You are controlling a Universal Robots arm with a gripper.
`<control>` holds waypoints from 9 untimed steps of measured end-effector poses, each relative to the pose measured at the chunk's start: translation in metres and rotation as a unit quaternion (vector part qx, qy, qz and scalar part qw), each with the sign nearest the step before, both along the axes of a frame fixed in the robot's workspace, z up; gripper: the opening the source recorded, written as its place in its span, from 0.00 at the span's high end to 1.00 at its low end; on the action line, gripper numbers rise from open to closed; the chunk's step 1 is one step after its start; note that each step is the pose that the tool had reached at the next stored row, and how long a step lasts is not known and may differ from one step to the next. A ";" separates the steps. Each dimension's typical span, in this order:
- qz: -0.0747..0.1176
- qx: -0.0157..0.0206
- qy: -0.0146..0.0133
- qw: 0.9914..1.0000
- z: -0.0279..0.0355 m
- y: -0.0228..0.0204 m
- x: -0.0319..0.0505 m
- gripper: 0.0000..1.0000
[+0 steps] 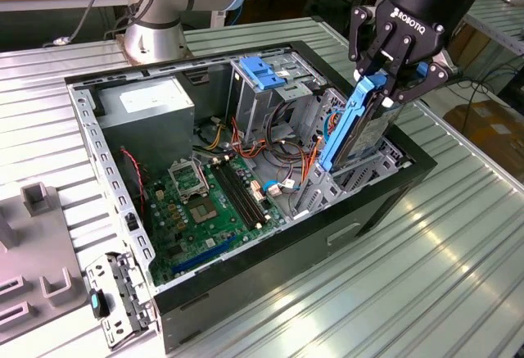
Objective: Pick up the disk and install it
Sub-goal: 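Insert the disk into the insertion slot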
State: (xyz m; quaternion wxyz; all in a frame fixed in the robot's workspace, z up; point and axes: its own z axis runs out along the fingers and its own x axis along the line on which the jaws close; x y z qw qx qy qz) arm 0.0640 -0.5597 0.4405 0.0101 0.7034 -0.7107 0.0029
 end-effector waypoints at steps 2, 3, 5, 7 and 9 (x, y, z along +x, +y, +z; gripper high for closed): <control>0.000 0.000 0.000 1.000 -0.0001 0.0000 0.0000 0.63; 0.000 0.000 0.000 1.000 -0.0002 0.0000 0.0000 0.63; 0.000 0.000 0.000 1.000 -0.0006 0.0000 0.0000 0.63; 0.000 0.000 0.000 1.000 -0.0020 0.0000 0.0000 0.63; 0.000 0.000 0.000 1.000 -0.0038 -0.0001 0.0000 0.63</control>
